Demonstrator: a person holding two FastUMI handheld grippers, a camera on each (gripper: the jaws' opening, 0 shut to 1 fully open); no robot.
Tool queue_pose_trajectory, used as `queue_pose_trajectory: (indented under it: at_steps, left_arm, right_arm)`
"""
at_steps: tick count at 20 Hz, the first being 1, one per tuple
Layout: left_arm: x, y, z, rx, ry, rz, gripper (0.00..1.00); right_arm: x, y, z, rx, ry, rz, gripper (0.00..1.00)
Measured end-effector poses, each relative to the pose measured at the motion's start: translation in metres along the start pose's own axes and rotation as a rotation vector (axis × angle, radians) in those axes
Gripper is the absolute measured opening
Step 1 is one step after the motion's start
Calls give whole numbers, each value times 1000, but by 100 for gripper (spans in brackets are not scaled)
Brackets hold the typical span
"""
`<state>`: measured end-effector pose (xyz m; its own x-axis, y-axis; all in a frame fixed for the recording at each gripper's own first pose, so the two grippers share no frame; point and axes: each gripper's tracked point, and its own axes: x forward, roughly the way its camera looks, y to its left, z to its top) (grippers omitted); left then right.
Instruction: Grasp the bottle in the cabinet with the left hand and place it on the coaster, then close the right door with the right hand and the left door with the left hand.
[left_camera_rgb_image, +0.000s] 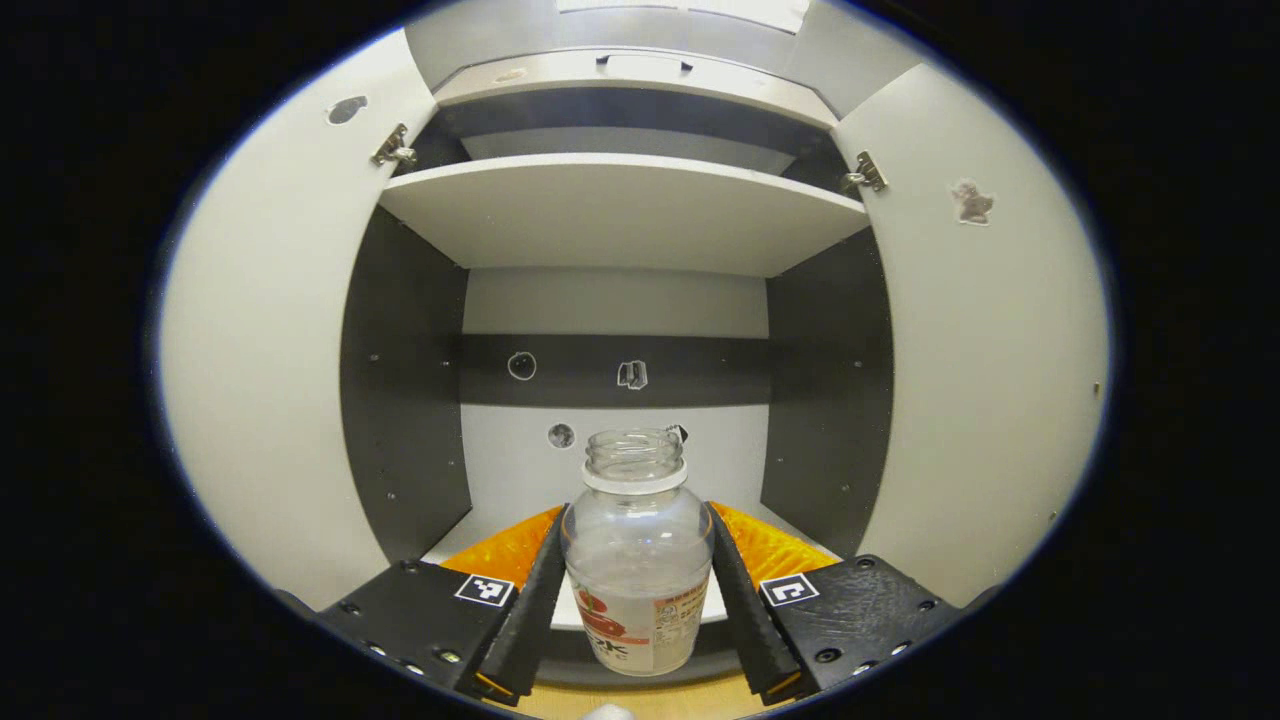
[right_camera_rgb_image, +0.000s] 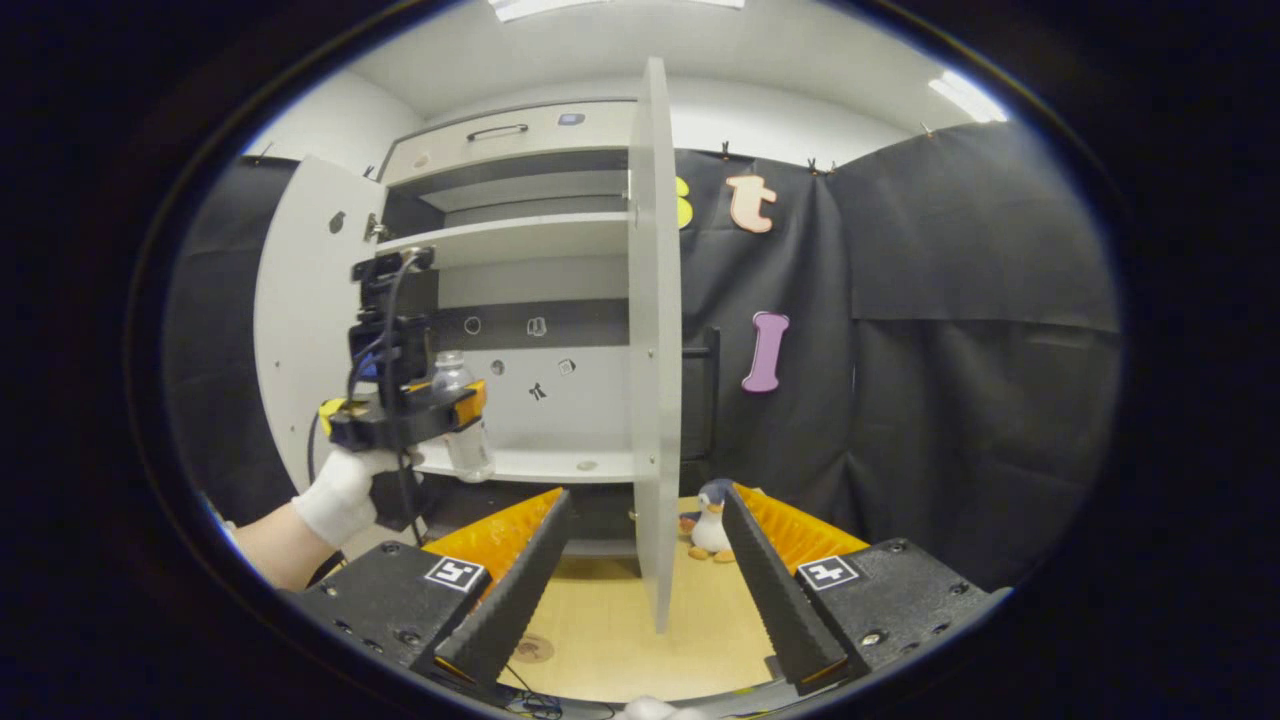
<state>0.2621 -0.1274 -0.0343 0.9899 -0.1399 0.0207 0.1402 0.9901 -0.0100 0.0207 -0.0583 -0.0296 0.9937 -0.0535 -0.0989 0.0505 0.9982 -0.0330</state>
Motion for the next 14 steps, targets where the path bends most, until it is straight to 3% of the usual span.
queue_pose_trajectory:
  at_steps: [7,14]
  left_arm:
    - [-87,-3,-89,-71,68,-39,75]
    - [-140,-16,-192,-98,171,-131,75]
  right_arm:
    - [-10,-16,-6,66,-4,-38,99]
    - [-16,-30,-25,39,32,-98,99]
